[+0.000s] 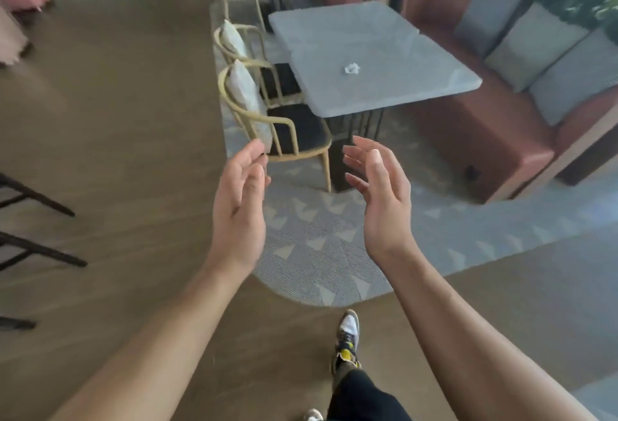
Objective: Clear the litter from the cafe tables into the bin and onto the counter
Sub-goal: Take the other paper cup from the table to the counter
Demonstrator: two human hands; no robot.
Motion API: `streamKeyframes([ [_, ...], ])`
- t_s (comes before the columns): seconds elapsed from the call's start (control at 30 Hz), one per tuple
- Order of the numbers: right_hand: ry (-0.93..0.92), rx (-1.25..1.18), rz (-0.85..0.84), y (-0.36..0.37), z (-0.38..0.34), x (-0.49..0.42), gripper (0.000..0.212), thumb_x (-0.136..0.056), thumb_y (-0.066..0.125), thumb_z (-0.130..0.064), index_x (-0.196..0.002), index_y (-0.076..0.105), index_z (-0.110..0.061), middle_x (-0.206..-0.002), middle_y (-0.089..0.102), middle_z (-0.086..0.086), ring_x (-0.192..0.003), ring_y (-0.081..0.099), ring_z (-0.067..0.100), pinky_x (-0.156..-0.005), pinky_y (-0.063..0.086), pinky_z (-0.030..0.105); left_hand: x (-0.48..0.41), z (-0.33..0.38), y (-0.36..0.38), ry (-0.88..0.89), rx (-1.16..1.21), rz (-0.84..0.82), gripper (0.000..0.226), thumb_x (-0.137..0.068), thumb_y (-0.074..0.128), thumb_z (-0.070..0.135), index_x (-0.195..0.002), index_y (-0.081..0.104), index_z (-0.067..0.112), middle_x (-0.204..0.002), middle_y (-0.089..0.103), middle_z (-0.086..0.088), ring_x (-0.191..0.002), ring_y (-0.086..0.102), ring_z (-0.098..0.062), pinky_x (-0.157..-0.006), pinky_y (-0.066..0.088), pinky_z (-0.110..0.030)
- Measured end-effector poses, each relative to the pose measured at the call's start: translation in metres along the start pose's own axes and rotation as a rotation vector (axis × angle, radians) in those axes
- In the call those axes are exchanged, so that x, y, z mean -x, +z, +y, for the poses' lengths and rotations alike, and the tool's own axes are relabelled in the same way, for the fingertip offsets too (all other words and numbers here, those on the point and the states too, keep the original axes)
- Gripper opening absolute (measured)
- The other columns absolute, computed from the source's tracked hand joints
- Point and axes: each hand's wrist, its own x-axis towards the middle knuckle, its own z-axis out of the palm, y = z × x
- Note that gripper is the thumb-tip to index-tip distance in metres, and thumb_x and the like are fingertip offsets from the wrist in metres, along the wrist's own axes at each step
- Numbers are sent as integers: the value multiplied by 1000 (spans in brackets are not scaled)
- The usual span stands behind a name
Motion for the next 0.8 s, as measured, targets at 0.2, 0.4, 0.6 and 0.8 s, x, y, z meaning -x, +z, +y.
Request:
streamKeyframes([
  [0.2,7,-94,-189,95,38,-89,28,-97,51,-52,-103,77,-45,-113,72,2,-111,66,14,-96,54,37,-83,-34,-58,2,-69,174,62,-103,46,57,-152,50,18,-154,55,6,-141,55,-8,-117,48,-46],
  [0.4,27,-105,-372,182,60,-198,38,-94,49,-56,-111,73,-32,-114,72,-2,-118,66,20,-106,52,45,-174,-52,-99,19,-118,343,57,-103,46,54,-150,51,22,-153,56,8,-141,55,-8,-116,49,-45],
  [0.6,48,-86,-538,270,94,-280,56,-97,47,-59,-130,68,-19,-121,72,-4,-120,66,13,-105,54,40,-247,-68,-150,23,-154,511,54,-102,44,55,-149,50,27,-153,55,10,-141,54,-6,-116,49,-39],
  [0.8,63,-126,-639,370,135,-336,51,-97,47,-61,-128,69,-26,-123,72,-8,-123,65,11,-105,52,38,-321,-91,-225,43,-173,647,52,-101,46,55,-146,51,29,-153,54,5,-141,55,-7,-116,49,-40],
])
